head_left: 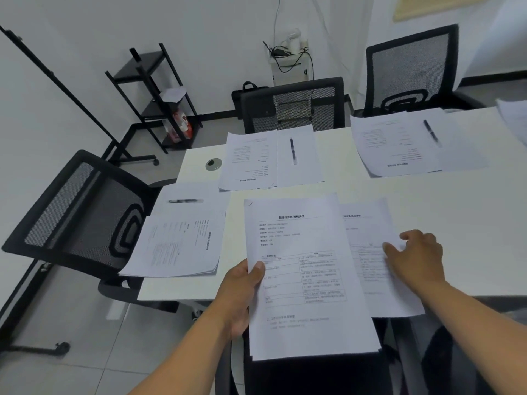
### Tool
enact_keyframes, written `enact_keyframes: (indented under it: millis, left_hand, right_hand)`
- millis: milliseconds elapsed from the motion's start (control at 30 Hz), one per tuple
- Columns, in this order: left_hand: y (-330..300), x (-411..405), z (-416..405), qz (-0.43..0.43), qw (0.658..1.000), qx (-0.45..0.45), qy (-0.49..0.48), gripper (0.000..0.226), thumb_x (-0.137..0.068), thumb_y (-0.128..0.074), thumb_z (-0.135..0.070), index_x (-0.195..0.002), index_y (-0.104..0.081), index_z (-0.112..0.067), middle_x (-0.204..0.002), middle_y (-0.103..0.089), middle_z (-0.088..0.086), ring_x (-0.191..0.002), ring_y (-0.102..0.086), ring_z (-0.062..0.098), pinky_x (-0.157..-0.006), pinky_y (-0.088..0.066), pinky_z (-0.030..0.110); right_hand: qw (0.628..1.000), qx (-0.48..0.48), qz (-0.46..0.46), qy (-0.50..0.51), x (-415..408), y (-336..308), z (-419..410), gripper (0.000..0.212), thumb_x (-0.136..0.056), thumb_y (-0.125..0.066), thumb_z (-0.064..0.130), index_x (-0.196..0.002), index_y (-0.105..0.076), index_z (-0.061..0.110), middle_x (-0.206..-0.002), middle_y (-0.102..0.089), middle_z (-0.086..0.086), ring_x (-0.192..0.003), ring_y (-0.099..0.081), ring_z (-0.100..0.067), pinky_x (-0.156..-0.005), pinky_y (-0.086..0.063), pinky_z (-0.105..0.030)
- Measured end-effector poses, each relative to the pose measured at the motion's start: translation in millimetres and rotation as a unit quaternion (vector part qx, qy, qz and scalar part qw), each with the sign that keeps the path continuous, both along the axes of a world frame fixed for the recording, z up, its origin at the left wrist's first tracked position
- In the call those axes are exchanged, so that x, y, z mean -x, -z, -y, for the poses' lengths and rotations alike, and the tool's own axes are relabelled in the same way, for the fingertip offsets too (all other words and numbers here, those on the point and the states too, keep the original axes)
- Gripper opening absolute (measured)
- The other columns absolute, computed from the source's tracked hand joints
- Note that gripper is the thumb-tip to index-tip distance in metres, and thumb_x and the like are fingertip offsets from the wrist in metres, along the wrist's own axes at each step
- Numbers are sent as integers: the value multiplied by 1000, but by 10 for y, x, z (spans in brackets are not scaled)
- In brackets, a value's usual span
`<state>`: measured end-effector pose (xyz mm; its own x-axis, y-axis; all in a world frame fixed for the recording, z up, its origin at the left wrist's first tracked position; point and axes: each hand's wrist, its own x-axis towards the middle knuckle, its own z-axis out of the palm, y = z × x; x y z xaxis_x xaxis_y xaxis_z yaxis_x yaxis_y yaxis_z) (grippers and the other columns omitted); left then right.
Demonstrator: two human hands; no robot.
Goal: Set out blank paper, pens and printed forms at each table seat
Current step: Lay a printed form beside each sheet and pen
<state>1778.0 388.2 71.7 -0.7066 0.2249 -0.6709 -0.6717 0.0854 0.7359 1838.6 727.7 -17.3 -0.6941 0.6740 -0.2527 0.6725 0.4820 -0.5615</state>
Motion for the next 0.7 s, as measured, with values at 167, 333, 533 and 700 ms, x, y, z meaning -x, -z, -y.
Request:
enact_keyframes:
  millis: [167, 333, 533, 700]
  left_hand:
    - [-215, -32, -65, -20, 999, -9, 32, 30, -118, -49, -29, -136, -71, -22, -125, -82, 5, -112, -80, 27, -98, -62, 51]
    - [-557, -91, -176, -53, 996, -18, 69, 29, -118, -48, -29, -133, -73, -24, -122, -83, 4, -110, -81, 26, -96, -63, 48]
    - [-977, -244, -330, -99, 987, -29, 121, 29, -117, -52, -29, -133, -74, -21, -123, -83, 4, -114, -80, 28, -108, -59, 55]
    - [-1271, -436, -494, -133, 976, -34, 166, 28, -117, -53, -30, -131, -75, -21, -122, -83, 1, -113, -80, 27, -107, -59, 52]
  right_hand:
    - [970, 227, -80, -25, -113, -590, 315, 55, -111, -49, 50, -95, -73, 3, -86, -76, -12, -80, -69, -30, -79, -53, -46]
    - [920, 371, -109, -70, -389, -1121, 497, 69, -109, -49, 60, -96, -70, -4, -86, -76, -12, -73, -66, -31, -70, -47, -38]
    - [945, 286, -151, -49, -765, -1607, 502, 48, -92, -75, 36, -100, -65, -10, -99, -77, -22, -76, -71, -34, -71, -49, -39]
    - [955, 235, -182, 5, -1178, -2003, 502, 36, -95, -75, 34, -98, -72, -2, -100, -80, -15, -94, -78, -39, -79, -61, -45]
